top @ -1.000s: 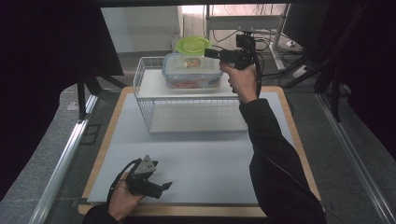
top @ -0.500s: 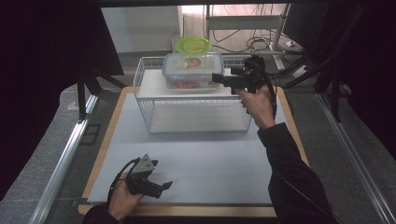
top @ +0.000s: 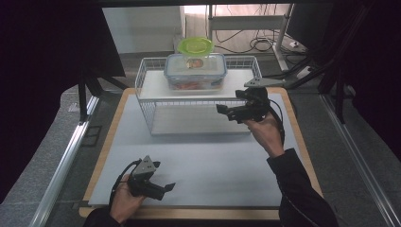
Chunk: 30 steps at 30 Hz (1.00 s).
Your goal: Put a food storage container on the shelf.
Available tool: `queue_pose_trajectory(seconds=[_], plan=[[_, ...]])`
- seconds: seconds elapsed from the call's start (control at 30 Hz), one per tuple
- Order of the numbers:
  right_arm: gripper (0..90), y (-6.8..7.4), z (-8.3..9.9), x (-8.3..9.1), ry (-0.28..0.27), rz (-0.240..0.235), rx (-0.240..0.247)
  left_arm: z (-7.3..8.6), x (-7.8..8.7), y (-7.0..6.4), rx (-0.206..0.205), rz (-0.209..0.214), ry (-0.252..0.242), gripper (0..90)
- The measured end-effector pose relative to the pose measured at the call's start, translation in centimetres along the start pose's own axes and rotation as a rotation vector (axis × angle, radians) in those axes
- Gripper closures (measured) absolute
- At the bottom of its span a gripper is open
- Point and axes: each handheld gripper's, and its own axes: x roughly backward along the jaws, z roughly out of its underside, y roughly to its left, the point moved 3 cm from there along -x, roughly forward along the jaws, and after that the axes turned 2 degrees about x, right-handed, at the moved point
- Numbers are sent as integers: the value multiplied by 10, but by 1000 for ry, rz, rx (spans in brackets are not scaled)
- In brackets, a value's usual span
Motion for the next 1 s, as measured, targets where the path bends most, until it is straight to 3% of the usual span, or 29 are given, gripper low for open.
queue_pose_trajectory(seconds=[0.2,0.3,0.47,0.57,0.7,0.8,1.0], plan=[[28,8,18,-3,24,-1,44,0,0,-1,-19,-5,0,24],[9,12,27,-4,38,-13,59,0,0,-2,-52,-25,6,29],[4,15,45,-7,46,-34,33,-1,0,-6,-94,-28,-1,33],[3,14,56,-7,57,-27,32,0,0,-5,-90,-18,2,31],[0,16,72,-9,108,-3,84,1,-2,-4,-94,-13,14,14],[0,17,80,-6,122,-14,98,1,-2,-5,-107,-16,14,5],[0,20,92,0,116,-14,113,1,-2,-4,-106,-28,-2,4]])
